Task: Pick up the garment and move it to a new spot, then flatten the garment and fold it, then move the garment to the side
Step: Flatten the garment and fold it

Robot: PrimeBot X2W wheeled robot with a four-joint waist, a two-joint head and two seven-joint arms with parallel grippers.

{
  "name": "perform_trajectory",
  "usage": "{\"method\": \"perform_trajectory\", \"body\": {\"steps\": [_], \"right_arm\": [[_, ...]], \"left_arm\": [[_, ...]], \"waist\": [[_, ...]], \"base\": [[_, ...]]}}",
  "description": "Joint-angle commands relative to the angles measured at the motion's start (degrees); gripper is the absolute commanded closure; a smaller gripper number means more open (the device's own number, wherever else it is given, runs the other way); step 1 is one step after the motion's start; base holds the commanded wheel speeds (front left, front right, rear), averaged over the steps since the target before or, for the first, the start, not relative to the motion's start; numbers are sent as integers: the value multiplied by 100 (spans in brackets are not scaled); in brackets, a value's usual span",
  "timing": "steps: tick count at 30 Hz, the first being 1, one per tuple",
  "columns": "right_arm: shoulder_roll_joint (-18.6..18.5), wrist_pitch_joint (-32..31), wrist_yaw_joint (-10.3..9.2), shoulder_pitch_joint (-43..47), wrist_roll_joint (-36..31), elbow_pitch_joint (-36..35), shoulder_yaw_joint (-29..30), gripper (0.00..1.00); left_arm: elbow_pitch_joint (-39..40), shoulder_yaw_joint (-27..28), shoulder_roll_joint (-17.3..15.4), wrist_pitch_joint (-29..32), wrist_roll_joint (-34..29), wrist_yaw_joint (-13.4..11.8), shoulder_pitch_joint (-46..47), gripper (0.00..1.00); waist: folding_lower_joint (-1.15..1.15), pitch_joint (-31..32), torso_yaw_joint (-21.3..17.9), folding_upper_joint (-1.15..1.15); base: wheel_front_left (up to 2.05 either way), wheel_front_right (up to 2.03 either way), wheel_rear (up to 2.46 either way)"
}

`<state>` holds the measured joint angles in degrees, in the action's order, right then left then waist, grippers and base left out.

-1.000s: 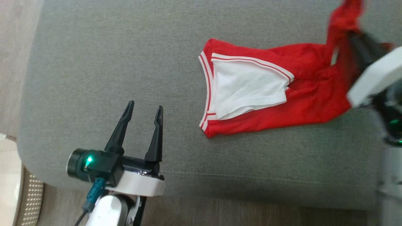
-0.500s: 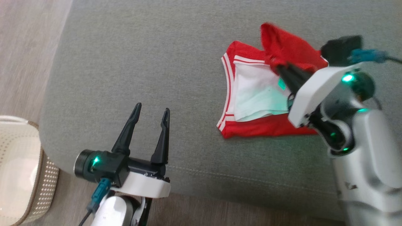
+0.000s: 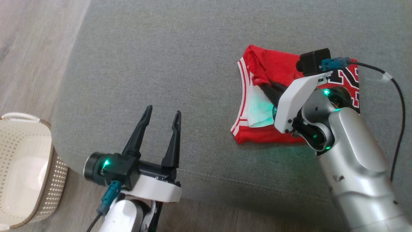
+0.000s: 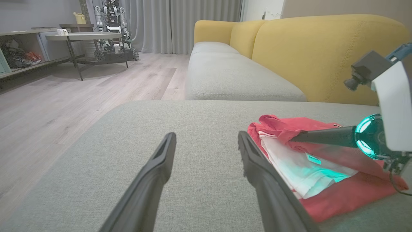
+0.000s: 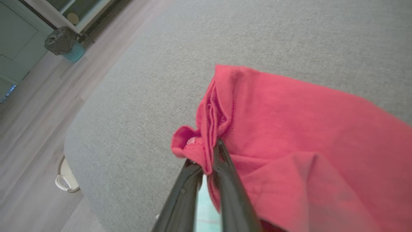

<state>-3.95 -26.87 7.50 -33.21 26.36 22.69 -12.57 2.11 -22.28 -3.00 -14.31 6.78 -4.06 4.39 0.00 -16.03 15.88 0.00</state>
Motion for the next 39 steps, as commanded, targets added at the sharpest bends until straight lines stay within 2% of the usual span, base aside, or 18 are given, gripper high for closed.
{"method": "perform_trajectory", "body": {"steps": [1,6,12,17,24,30,35,39], "right_arm": [[106,146,-1,-208,171,-153,-122,0],[106,438,-1,-305,761,-199,-135,0],[81,870,-1,-259,246,-666,524,0],[-261,1196,-1,138,-215,-1019,890,0],[-975,1877,-1,778,-436,-1085,815,0],[-1022,2516,-1,1249,-463,-1245,997,0],[-1007,3299,-1,1656,-767,-1372,619,0],[-821,3666,-1,1579,-1125,-955,326,0]], "left_arm": [[167,127,12,-69,24,-25,156,0],[137,195,12,-69,-15,-24,56,0],[179,299,12,-69,-91,-8,-1,0],[220,449,12,-69,-176,10,-81,0],[285,508,13,-69,-221,85,-79,0],[325,551,13,-69,-159,16,-214,0],[351,671,13,-69,-66,-38,-357,0],[354,655,13,-69,-87,-12,-327,0]], "waist": [[0,32,11,0],[0,136,-79,0],[0,258,-277,0],[0,355,-473,0],[0,378,-455,0],[0,466,-406,0],[0,514,-532,0],[0,500,-554,0]], "base": [[0,0,0],[0,0,0],[0,0,0],[0,0,0],[0,0,0],[0,0,0],[0,0,0],[0,0,0]]}}
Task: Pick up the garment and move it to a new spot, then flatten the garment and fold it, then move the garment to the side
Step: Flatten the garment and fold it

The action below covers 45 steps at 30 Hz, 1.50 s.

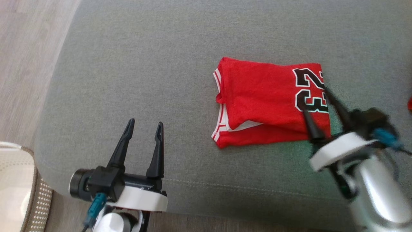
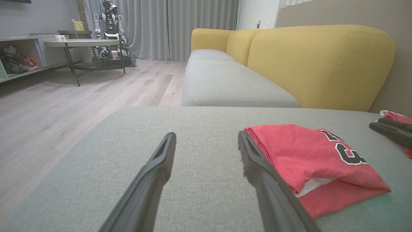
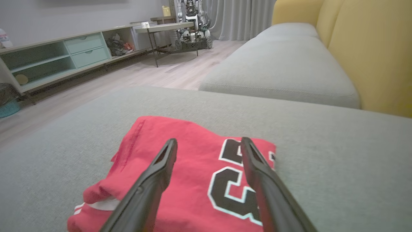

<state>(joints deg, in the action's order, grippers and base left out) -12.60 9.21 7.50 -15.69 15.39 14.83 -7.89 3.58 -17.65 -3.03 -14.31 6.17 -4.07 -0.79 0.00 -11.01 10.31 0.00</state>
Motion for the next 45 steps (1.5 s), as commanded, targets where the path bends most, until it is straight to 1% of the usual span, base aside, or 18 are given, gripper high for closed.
{"method": "perform_trajectory", "body": {"steps": [1,2,3,4,12,15,20,25,26,29,31,34,37,39,40,41,42,45], "right_arm": [[141,93,-1,-250,-76,-23,-213,0],[208,122,-1,-354,-155,137,-275,46],[282,151,-1,-470,-240,308,-314,99],[370,166,-1,-584,-300,499,-329,100],[789,257,-1,-1257,-999,2143,-358,100],[905,300,-1,-1334,-944,2616,-457,100],[965,426,-1,-1362,-671,3080,-1086,100],[970,502,-1,-1265,68,3059,-2090,100],[970,525,-1,-1229,352,2955,-2410,100],[971,551,-1,-1177,794,2726,-2768,100],[971,560,-1,-1181,893,2626,-2828,100],[971,574,-1,-1175,1144,2147,-2740,100],[971,576,-1,-1071,981,1624,-2313,100],[971,577,-1,-967,700,1323,-1950,100],[970,577,-1,-916,497,1178,-1739,71],[969,577,-1,-848,315,1034,-1523,6],[967,577,-1,-773,181,868,-1323,0],[935,578,-1,-497,-87,394,-672,0]], "left_arm": [[207,187,15,-69,-31,-1,200,0],[207,179,15,-69,-37,8,212,0],[204,167,15,-69,-42,18,227,0],[199,151,15,-69,-45,28,244,0],[123,-16,15,-69,46,-9,283,0],[124,-61,15,-69,91,-37,302,0],[115,-95,15,-69,130,-56,333,0],[105,-114,15,-69,124,-74,351,0],[110,-104,15,-69,105,-83,342,0],[109,-77,15,-69,67,-83,309,0],[111,-70,15,-69,56,-80,300,0],[122,-43,15,-69,27,-75,265,0],[166,29,15,-69,25,-95,222,0],[205,109,15,-69,58,-129,191,0],[220,147,15,-69,84,-142,172,0],[238,183,15,-69,124,-151,153,0],[258,221,15,-69,172,-161,131,0],[305,344,15,-69,222,-163,59,0]], "waist": [[0,-7,8,0],[0,-16,20,0],[0,-26,43,0],[0,-39,74,0],[0,-122,439,0],[0,-158,571,0],[0,-189,692,0],[0,-166,706,0],[0,-138,669,0],[0,-67,567,0],[0,-39,525,0],[0,59,375,0],[0,155,179,0],[0,214,42,0],[0,247,-29,0],[0,282,-97,0],[0,318,-162,0],[0,429,-358,0]], "base": [[0,0,0],[0,0,0],[0,0,0],[0,0,0],[0,0,0],[0,0,0],[0,0,0],[0,0,0],[0,0,0],[0,0,0],[0,0,0],[0,0,0],[0,0,0],[0,0,0],[0,0,0],[0,0,0],[0,0,0],[0,0,0]]}}
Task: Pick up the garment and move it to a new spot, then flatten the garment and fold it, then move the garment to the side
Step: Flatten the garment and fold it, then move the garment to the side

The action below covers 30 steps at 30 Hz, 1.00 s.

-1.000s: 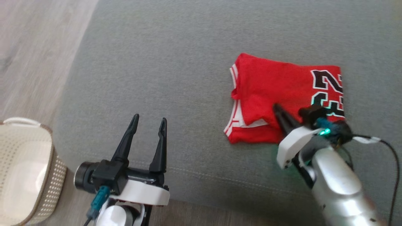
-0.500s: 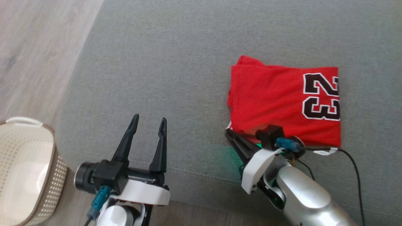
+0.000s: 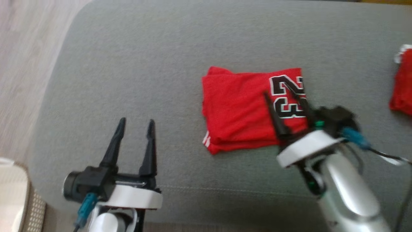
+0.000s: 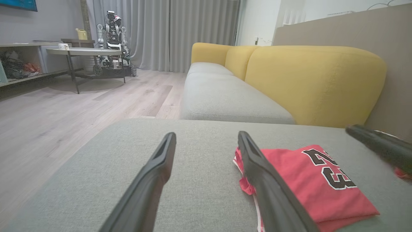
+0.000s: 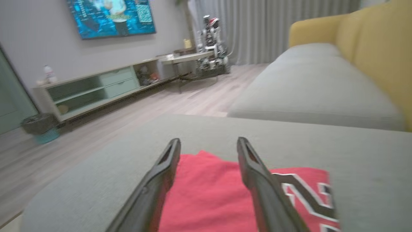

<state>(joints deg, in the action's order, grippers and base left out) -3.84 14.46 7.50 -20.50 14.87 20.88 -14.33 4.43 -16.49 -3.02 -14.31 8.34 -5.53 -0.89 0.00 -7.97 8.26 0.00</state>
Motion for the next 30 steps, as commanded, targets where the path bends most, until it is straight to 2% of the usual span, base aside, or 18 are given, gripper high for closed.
{"method": "perform_trajectory", "body": {"steps": [1,7,13,19,30], "right_arm": [[40,52,-1,81,-98,-344,159,0],[-92,53,-1,764,-252,-1149,859,0],[-97,53,-1,1598,-289,-1765,1113,0],[37,53,-1,2082,-489,-1892,1432,0],[90,53,-1,2069,-573,-1878,1502,0]], "left_arm": [[213,271,14,-69,21,-24,40,0],[161,506,14,-69,24,-19,-83,0],[433,782,14,-69,-158,-80,-418,0],[386,790,14,-69,-361,69,-687,0],[311,761,14,-69,-492,112,-637,0]], "waist": [[0,163,-206,0],[0,361,-431,0],[0,559,-557,0],[0,592,-563,0],[0,573,-493,0]], "base": [[0,0,0],[0,0,0],[0,0,0],[0,0,0],[0,0,0]]}}
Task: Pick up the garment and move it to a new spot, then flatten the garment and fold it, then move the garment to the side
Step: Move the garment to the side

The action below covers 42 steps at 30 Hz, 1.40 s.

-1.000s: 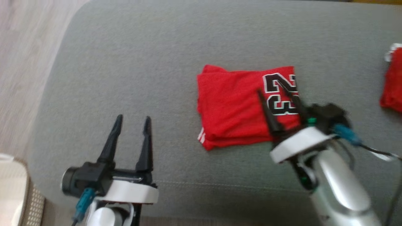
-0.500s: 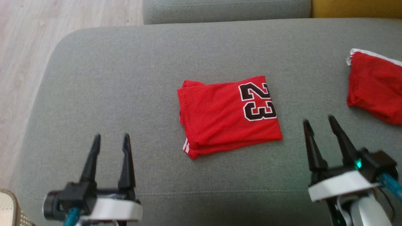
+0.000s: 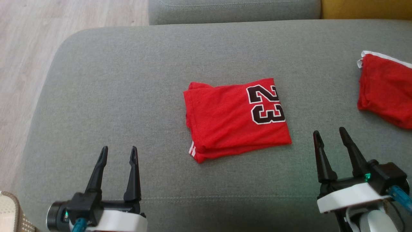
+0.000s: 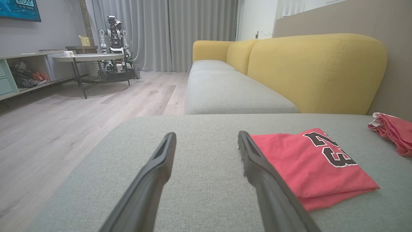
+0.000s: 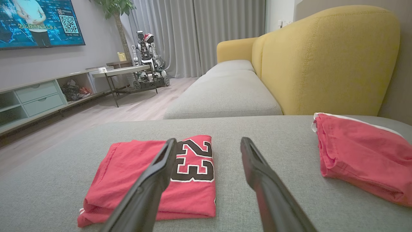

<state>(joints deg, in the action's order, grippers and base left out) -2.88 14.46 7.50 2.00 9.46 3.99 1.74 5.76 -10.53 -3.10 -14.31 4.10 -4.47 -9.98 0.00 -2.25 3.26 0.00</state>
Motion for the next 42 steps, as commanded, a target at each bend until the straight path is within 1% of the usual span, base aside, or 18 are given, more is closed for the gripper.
{"method": "perform_trajectory", "body": {"steps": [1,12,17,23,26,31,33,36,42], "right_arm": [[-5,53,-1,-181,-33,-189,-106,0],[-1,53,-1,-267,-9,-140,-207,0],[0,53,-1,-333,-16,-70,-226,0],[0,53,-1,-726,132,387,-241,0],[0,53,-1,-1094,117,811,-294,0],[-31,53,-1,-1896,169,1937,-372,0],[-129,53,-1,-2219,271,2442,-519,0],[-306,53,-1,-2658,474,3116,-582,0],[-661,50,-1,-3259,753,4093,-678,0]], "left_arm": [[178,165,23,-69,-68,5,272,0],[138,96,23,-69,-115,4,297,0],[113,48,23,-69,-131,-33,343,0],[106,-42,23,-69,-106,-58,475,0],[100,-99,23,-69,-93,-40,596,0],[77,-238,23,-69,-68,15,832,0],[46,-313,23,-69,-60,47,909,0],[15,-406,23,-69,-55,84,1032,0],[-15,-527,23,-69,-51,91,1176,0]], "waist": [[0,1,7,0],[0,-51,79,0],[0,-138,141,0],[0,-370,233,0],[0,-564,296,0],[0,-889,427,0],[0,-989,489,0],[0,-1124,588,0],[0,-1283,732,0]], "base": [[0,0,0],[0,0,0],[0,0,0],[0,0,0],[0,0,0],[0,0,0],[0,0,0],[0,0,0],[0,0,0]]}}
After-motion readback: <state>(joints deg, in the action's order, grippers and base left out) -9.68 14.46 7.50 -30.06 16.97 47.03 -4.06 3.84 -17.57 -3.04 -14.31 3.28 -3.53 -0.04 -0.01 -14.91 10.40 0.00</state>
